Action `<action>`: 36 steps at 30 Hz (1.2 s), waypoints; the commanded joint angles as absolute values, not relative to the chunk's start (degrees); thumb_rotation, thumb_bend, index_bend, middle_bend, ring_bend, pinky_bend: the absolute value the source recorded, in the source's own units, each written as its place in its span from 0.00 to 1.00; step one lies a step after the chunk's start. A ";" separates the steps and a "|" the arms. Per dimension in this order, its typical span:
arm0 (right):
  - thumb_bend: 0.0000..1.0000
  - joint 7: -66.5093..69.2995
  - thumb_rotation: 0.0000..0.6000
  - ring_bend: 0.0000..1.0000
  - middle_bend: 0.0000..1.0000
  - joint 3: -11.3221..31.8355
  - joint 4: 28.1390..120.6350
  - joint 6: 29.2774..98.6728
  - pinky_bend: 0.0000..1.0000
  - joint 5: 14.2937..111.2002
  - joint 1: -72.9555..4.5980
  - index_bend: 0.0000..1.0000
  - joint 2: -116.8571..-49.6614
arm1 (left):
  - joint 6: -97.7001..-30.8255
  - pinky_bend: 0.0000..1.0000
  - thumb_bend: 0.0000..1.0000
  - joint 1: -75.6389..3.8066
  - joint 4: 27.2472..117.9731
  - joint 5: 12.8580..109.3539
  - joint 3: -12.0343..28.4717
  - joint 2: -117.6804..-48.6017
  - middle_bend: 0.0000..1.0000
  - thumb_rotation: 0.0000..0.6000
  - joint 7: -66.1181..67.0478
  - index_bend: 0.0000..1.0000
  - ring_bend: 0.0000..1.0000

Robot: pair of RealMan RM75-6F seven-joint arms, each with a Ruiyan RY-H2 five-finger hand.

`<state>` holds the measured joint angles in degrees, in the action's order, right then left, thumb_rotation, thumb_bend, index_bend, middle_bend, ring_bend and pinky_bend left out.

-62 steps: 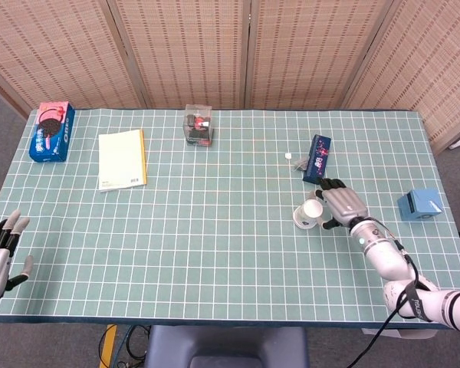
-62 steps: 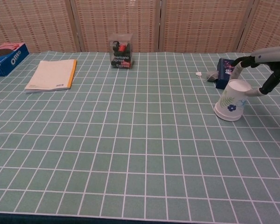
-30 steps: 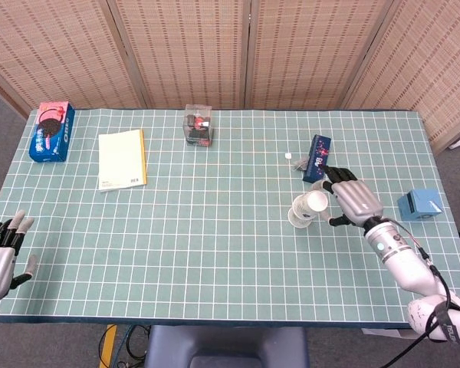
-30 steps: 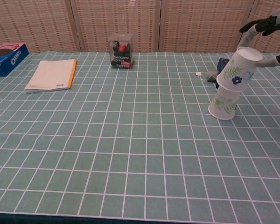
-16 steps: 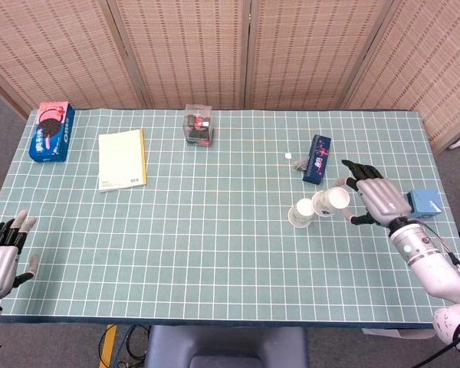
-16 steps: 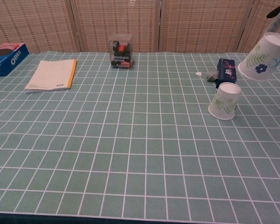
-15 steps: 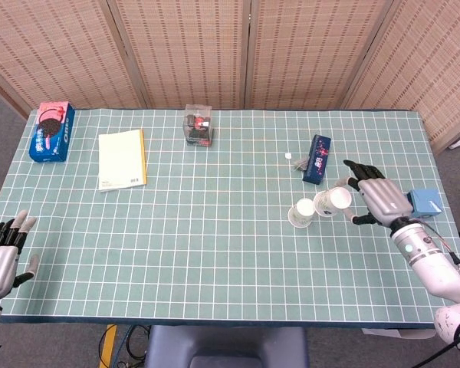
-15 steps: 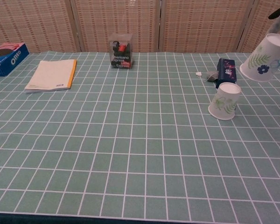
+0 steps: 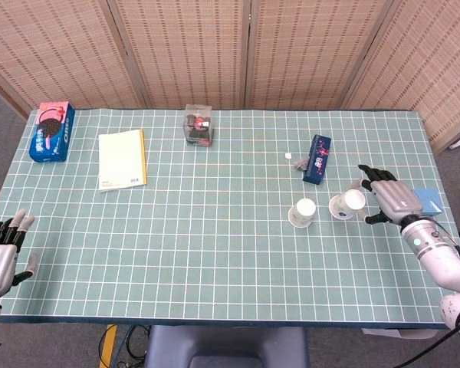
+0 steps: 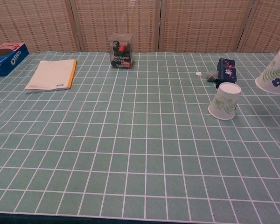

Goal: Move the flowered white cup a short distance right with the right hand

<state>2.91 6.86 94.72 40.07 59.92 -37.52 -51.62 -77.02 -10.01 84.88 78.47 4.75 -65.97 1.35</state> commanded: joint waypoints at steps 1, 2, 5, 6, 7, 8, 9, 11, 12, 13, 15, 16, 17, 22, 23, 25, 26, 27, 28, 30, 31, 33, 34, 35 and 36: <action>0.40 3.64 1.00 0.00 0.00 6.44 92.13 38.54 0.00 59.88 -37.70 0.33 -53.60 | -77.01 0.00 0.49 -10.00 84.86 78.43 4.77 -65.92 0.00 1.00 1.18 0.00 0.00; 0.40 3.92 1.00 0.00 0.00 6.43 91.43 38.19 0.00 59.93 -37.75 0.33 -54.13 | -77.01 0.00 0.49 -10.00 84.86 78.44 4.77 -65.90 0.00 1.00 1.14 0.00 0.00; 0.40 5.28 1.00 0.00 0.00 6.45 88.47 36.89 0.00 60.35 -37.92 0.33 -56.39 | -77.09 0.00 0.49 -9.99 84.96 78.56 4.72 -65.85 0.00 1.00 1.10 0.00 0.00; 0.40 5.60 1.00 0.00 0.00 6.41 87.68 36.44 0.00 60.54 -38.00 0.33 -56.97 | -77.13 0.00 0.49 -9.98 84.99 78.62 4.69 -65.85 0.00 1.00 1.13 0.00 0.00; 0.40 5.89 1.00 0.00 0.00 6.39 86.95 36.03 0.00 60.77 -38.10 0.33 -57.51 | -77.17 0.00 0.50 -9.98 85.02 78.68 4.67 -65.84 0.00 1.00 1.14 0.00 0.00; 0.40 6.13 1.00 0.00 0.00 6.36 86.26 35.70 0.00 61.02 -38.17 0.33 -58.02 | -77.20 0.00 0.50 -9.96 85.01 78.69 4.66 -65.83 0.00 1.00 1.10 0.00 0.00; 0.40 6.39 1.00 0.00 0.00 6.32 85.45 35.38 0.00 61.34 -38.24 0.33 -58.63 | -77.19 0.00 0.50 -9.95 84.98 78.67 4.66 -65.82 0.00 1.00 1.06 0.00 0.00; 0.40 6.80 1.00 0.00 0.00 6.34 84.40 35.17 0.00 61.77 -38.26 0.33 -59.49 | -77.13 0.00 0.50 -9.96 84.94 78.59 4.68 -65.80 0.00 1.00 0.96 0.00 0.00; 0.40 7.10 1.00 0.00 0.00 6.35 83.74 35.02 0.00 62.06 -38.26 0.33 -60.04 | -77.09 0.00 0.50 -9.98 84.94 78.57 4.70 -65.77 0.00 1.00 0.89 0.00 0.00; 0.40 7.38 1.00 0.00 0.00 6.36 83.24 34.87 0.00 62.27 -38.27 0.33 -60.47 | -77.07 0.00 0.50 -10.00 84.94 78.57 4.71 -65.76 0.00 1.00 0.85 0.00 0.00; 0.40 8.00 1.00 0.00 0.00 6.34 81.95 34.33 0.00 62.70 -38.36 0.33 -61.56 | -77.13 0.00 0.49 -9.98 84.97 78.65 4.69 -65.74 0.00 1.00 0.75 0.00 0.00; 0.40 8.28 1.00 0.00 0.00 6.33 81.37 34.08 0.00 62.91 -38.41 0.33 -62.09 | -77.17 0.00 0.49 -9.96 84.99 78.70 4.66 -65.72 0.00 1.00 0.70 0.00 0.00; 0.40 8.56 1.00 0.00 0.00 6.31 80.78 33.82 0.00 63.14 -38.47 0.33 -62.62 | -77.20 0.00 0.49 -9.95 84.99 78.73 4.66 -65.70 0.00 1.00 0.64 0.00 0.00; 0.40 9.67 1.00 0.00 0.00 6.29 77.67 32.38 0.00 64.28 -39.06 0.33 -65.35 | -77.28 0.00 0.50 -9.90 85.04 78.80 4.63 -65.56 0.00 1.00 0.32 0.00 0.00; 0.40 9.85 1.00 0.00 0.00 6.33 77.13 32.10 0.00 64.44 -39.22 0.33 -65.83 | -77.36 0.00 0.50 -9.87 85.06 78.83 4.65 -65.50 0.00 1.00 0.22 0.00 0.00; 0.40 9.86 1.00 0.00 0.00 6.34 76.46 31.81 0.00 64.66 -39.44 0.33 -66.40 | -77.49 0.00 0.50 -9.80 85.09 78.90 4.65 -65.41 0.00 1.00 0.03 0.00 0.00; 0.40 9.91 1.00 0.00 0.00 6.36 76.12 31.61 0.00 64.71 -39.58 0.33 -66.69 | -77.60 0.00 0.50 -9.75 85.11 78.95 4.65 -65.37 0.00 1.00 -0.06 0.00 0.00; 0.40 9.94 1.00 0.00 0.00 6.39 75.88 31.48 0.00 64.72 -39.67 0.33 -66.90 | -77.68 0.00 0.49 -9.72 85.13 79.01 4.64 -65.33 0.00 1.00 -0.13 0.00 0.00; 0.40 9.95 1.00 0.00 0.00 6.40 75.66 31.35 0.00 64.73 -39.75 0.33 -67.10 | -77.76 0.00 0.49 -9.69 85.16 79.10 4.61 -65.30 0.00 1.00 -0.20 0.00 0.00; 0.40 10.11 1.00 0.00 0.00 6.47 75.19 30.99 0.00 64.66 -39.92 0.33 -67.48 | -77.89 0.00 0.49 -9.65 85.18 79.24 4.58 -65.26 0.00 1.00 -0.29 0.00 0.00; 0.40 10.10 1.00 0.00 0.00 6.45 74.97 30.83 0.00 64.66 -40.00 0.33 -67.62 | -77.91 0.00 0.50 -9.63 85.19 79.26 4.57 -65.25 0.00 1.00 -0.34 0.00 0.00; 0.39 10.24 1.00 0.00 0.00 6.32 74.91 30.00 0.00 64.65 -40.21 0.33 -67.57 | -77.96 0.00 0.50 -9.60 85.19 79.27 4.57 -65.21 0.00 1.00 -0.42 0.00 0.00; 0.37 10.41 1.00 0.00 0.00 6.28 75.04 29.50 0.00 64.66 -40.33 0.32 -67.38 | -77.97 0.00 0.49 -9.59 85.19 79.27 4.58 -65.21 0.00 1.00 -0.45 0.00 0.00; 0.36 10.60 1.00 0.00 0.00 6.22 75.21 28.92 0.00 64.73 -40.46 0.28 -67.13 | -77.99 0.00 0.49 -9.59 85.18 79.26 4.58 -65.20 0.00 1.00 -0.45 0.00 0.00; 0.34 10.89 1.00 0.00 0.00 6.17 75.59 28.25 0.00 64.91 -40.60 0.24 -66.67 | -78.00 0.00 0.50 -9.58 85.18 79.25 4.58 -65.20 0.00 1.00 -0.45 0.00 0.00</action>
<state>10.54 6.27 75.24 28.92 64.76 -40.37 -67.13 -78.00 -9.57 85.19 79.25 4.58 -65.20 -0.45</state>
